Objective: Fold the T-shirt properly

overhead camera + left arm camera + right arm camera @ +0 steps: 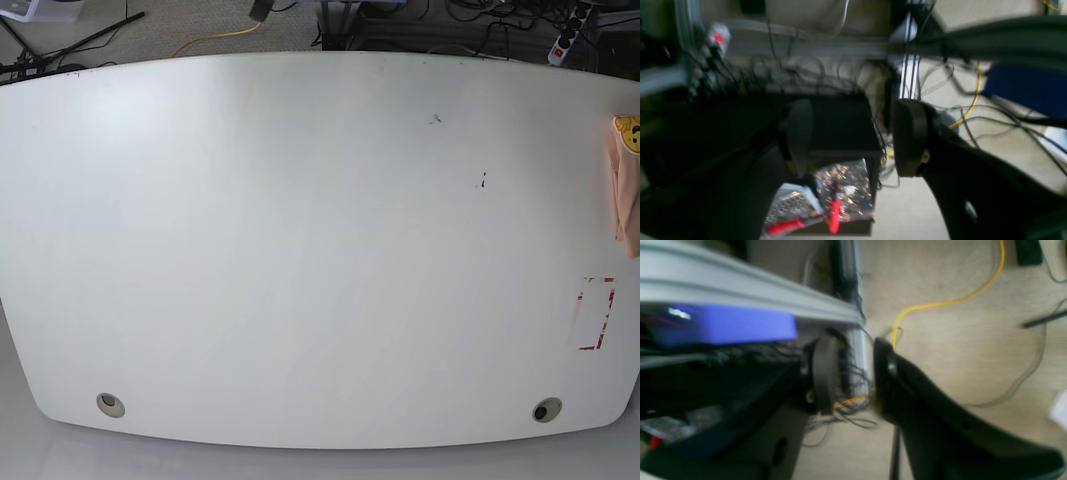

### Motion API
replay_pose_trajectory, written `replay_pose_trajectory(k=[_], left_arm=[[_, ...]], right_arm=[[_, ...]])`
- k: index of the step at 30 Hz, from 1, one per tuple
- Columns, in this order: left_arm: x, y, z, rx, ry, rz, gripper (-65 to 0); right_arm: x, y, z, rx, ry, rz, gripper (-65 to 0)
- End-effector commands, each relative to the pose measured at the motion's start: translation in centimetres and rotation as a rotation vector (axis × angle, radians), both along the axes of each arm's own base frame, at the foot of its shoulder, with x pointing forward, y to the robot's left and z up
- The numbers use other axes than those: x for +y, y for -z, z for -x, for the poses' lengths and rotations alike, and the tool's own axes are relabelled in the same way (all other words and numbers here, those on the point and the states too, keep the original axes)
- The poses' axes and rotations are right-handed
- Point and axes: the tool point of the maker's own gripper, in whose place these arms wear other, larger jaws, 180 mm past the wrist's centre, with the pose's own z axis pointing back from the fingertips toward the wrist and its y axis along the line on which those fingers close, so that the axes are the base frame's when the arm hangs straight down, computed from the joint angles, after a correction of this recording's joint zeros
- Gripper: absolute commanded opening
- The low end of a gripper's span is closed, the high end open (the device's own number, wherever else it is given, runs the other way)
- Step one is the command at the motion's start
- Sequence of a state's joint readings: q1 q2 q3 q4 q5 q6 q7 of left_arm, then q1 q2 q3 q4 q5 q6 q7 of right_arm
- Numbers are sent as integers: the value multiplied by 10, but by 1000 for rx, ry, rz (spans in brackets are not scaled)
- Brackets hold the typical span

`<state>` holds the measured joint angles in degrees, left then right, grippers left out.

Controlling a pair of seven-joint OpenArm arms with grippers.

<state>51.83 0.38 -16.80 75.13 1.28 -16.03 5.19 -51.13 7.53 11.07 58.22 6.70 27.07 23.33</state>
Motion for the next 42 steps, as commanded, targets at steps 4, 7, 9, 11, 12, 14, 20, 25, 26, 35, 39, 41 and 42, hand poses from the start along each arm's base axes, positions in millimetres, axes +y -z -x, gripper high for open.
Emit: replay_pose_trajectory(k=[4, 7, 9, 11, 12, 14, 20, 25, 26, 35, 39, 41, 42], left_arm=[[7, 53, 24, 145, -58, 33, -307], [3, 76, 30, 216, -96, 57, -307], [5, 89, 29, 258, -107, 63, -307], [5, 101, 22, 293, -86, 35, -307], [8, 104, 18, 300, -75, 18, -306], [9, 111, 9, 318, -52, -16, -301], [10, 123, -24, 326, -27, -86, -301], [-2, 129, -55, 308, -8, -97, -301], [-4, 130, -57, 311, -4, -95, -301], [-7, 132, -69, 318, -7, -90, -301], [-7, 132, -69, 318, -9, -90, -301], [-7, 132, -69, 318, -9, -90, -301], [-7, 132, -69, 318, -9, -90, -301]], right_arm=[[-12, 43, -13, 53, 19, 39, -471], [-12, 60, -23, 80, 40, 32, -471], [-12, 71, -35, 87, 53, 27, -471], [-11, 79, -45, 96, 65, 20, -471], [-10, 82, -50, 97, 70, 17, -471], [-9, 89, -58, 112, 83, 10, -471], [-3, 103, -85, 149, 57, -9, -469], [6, 111, -97, 205, -20, -12, -469], [4, 113, -97, 215, -30, 8, -469], [-8, 120, -102, 235, -155, 181, -466], [-5, 121, -99, 239, -171, 185, -466], [-5, 121, -97, 242, -171, 184, -466], [-5, 121, -97, 242, -171, 184, -466]])
